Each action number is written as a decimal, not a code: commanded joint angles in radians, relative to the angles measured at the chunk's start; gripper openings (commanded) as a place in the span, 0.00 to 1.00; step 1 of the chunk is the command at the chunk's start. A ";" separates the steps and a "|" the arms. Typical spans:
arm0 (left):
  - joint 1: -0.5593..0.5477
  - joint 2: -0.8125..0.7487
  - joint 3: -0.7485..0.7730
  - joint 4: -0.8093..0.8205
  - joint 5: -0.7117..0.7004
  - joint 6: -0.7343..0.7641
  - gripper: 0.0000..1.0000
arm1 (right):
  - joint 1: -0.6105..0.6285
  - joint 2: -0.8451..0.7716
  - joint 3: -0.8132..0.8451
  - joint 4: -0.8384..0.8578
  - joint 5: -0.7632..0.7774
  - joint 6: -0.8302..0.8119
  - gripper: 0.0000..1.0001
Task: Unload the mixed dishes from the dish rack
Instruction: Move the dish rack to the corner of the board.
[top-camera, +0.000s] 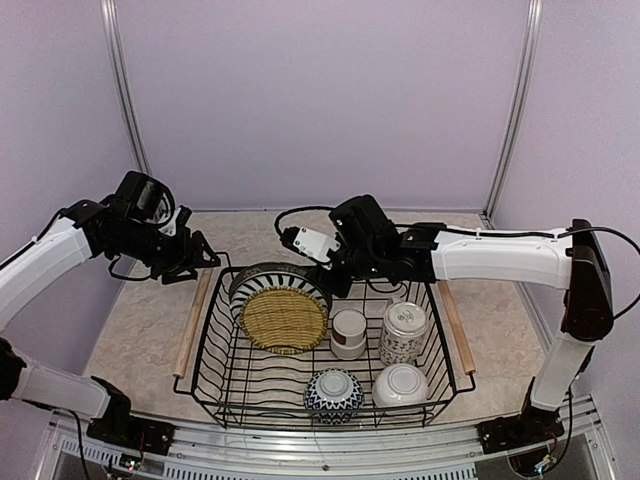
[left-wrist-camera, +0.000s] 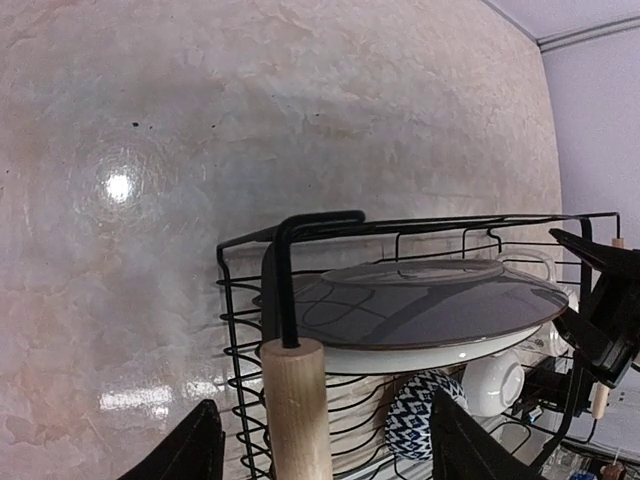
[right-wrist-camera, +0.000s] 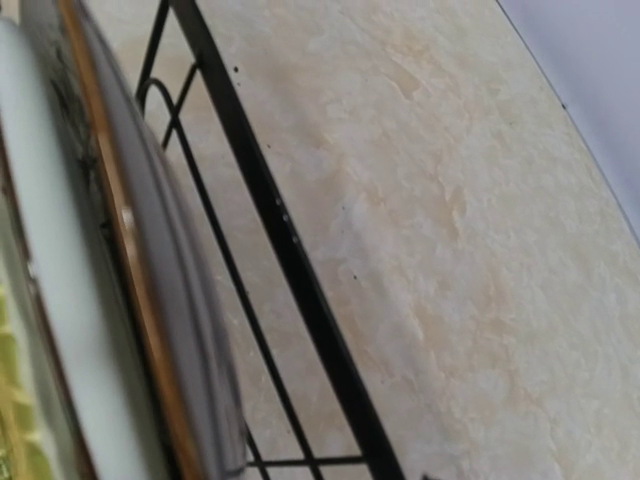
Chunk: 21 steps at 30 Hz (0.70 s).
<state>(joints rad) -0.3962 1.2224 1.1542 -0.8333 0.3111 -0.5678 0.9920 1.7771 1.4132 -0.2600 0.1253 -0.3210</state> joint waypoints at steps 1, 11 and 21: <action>-0.012 0.008 -0.030 0.011 -0.046 -0.050 0.62 | -0.011 0.008 -0.008 0.048 -0.014 -0.001 0.40; -0.021 0.146 -0.005 0.100 -0.083 -0.036 0.33 | -0.010 0.019 -0.008 0.050 -0.109 -0.026 0.31; -0.036 0.181 -0.010 0.248 -0.149 -0.059 0.04 | -0.051 0.042 0.025 0.025 -0.222 -0.049 0.27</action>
<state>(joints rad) -0.4252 1.3785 1.1339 -0.6975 0.2180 -0.6083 0.9588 1.7866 1.4128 -0.2256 -0.0334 -0.3519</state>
